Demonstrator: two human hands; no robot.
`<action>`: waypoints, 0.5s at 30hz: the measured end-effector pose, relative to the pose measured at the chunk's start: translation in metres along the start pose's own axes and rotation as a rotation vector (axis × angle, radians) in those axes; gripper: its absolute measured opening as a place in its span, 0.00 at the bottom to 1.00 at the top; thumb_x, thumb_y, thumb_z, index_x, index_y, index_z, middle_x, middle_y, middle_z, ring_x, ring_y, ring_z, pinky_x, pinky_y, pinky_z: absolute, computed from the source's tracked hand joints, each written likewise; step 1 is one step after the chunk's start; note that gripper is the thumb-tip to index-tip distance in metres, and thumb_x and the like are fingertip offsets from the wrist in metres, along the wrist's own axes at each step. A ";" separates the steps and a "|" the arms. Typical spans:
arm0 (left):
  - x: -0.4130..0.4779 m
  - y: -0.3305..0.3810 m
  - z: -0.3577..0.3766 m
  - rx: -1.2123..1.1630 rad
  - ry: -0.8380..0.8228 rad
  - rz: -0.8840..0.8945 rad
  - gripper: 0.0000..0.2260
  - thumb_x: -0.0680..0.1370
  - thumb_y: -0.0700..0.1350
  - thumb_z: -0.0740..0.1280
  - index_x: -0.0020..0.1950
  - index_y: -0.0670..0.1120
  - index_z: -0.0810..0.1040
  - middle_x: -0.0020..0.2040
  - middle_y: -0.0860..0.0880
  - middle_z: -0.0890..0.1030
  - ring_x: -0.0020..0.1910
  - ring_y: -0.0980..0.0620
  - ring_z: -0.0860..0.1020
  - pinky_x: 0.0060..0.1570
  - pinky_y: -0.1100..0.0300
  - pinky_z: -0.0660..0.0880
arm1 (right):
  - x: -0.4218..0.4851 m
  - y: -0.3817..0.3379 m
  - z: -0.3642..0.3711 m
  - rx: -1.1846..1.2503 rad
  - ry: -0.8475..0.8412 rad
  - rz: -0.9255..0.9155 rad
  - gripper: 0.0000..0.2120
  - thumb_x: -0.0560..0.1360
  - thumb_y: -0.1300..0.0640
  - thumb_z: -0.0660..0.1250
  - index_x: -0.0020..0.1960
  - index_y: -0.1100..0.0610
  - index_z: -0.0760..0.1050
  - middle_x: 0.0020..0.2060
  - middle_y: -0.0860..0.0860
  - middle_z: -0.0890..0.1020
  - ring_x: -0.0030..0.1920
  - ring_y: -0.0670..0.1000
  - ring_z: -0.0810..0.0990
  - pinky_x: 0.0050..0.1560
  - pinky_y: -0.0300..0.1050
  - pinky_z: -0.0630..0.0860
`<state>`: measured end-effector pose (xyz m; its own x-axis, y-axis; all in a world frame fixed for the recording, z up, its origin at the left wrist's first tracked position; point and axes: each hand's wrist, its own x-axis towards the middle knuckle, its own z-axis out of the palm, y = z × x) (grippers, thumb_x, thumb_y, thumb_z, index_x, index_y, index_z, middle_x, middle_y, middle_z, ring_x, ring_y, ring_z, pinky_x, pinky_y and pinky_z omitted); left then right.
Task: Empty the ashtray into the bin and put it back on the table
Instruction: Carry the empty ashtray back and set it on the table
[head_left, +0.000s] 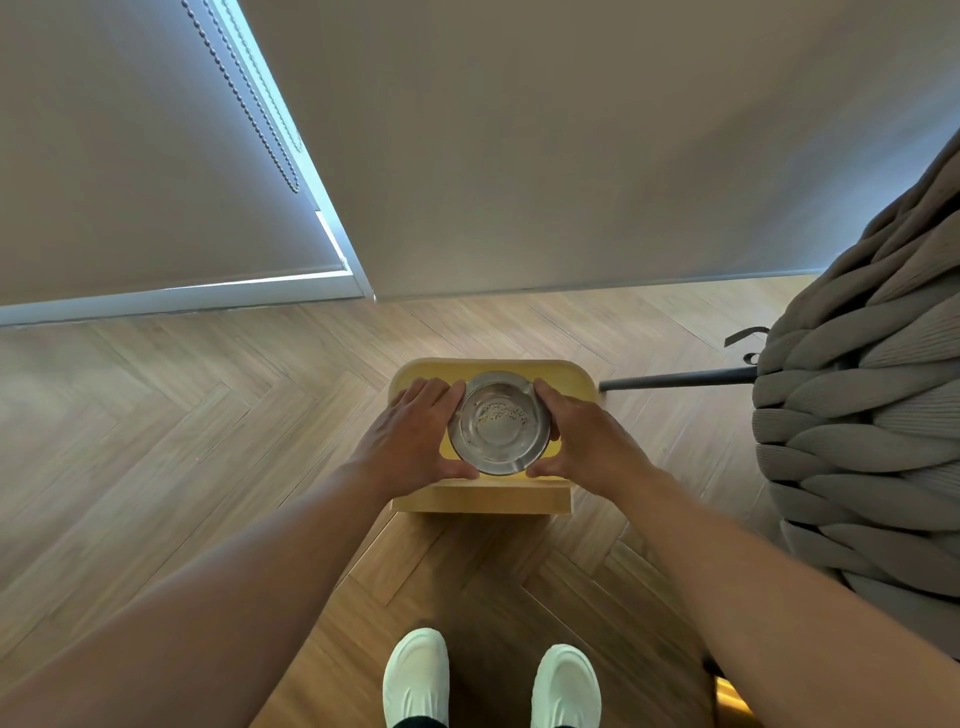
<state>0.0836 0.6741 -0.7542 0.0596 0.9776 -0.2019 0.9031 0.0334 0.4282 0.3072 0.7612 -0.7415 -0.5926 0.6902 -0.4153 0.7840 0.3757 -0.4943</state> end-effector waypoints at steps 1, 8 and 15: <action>0.000 0.001 0.000 -0.001 -0.003 -0.001 0.48 0.62 0.67 0.74 0.74 0.47 0.61 0.65 0.50 0.71 0.64 0.50 0.66 0.66 0.53 0.65 | 0.000 0.000 0.000 -0.005 0.000 0.006 0.50 0.63 0.47 0.82 0.76 0.48 0.56 0.62 0.49 0.80 0.59 0.55 0.82 0.58 0.54 0.80; -0.001 0.004 -0.007 0.009 -0.013 -0.007 0.48 0.62 0.68 0.73 0.74 0.46 0.61 0.65 0.49 0.71 0.65 0.49 0.66 0.66 0.53 0.66 | -0.003 -0.003 -0.006 -0.025 0.024 -0.002 0.47 0.62 0.46 0.82 0.73 0.47 0.59 0.59 0.48 0.82 0.56 0.54 0.83 0.55 0.53 0.82; -0.016 0.028 -0.045 0.011 -0.020 -0.013 0.48 0.62 0.67 0.74 0.73 0.46 0.62 0.63 0.49 0.71 0.64 0.49 0.67 0.66 0.53 0.66 | -0.027 -0.028 -0.037 -0.030 -0.017 0.042 0.52 0.62 0.45 0.82 0.77 0.49 0.56 0.62 0.50 0.81 0.59 0.54 0.81 0.56 0.55 0.80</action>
<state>0.0887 0.6689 -0.6991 0.0562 0.9727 -0.2253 0.9086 0.0438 0.4155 0.3080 0.7550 -0.6877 -0.5616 0.6957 -0.4480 0.8134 0.3648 -0.4531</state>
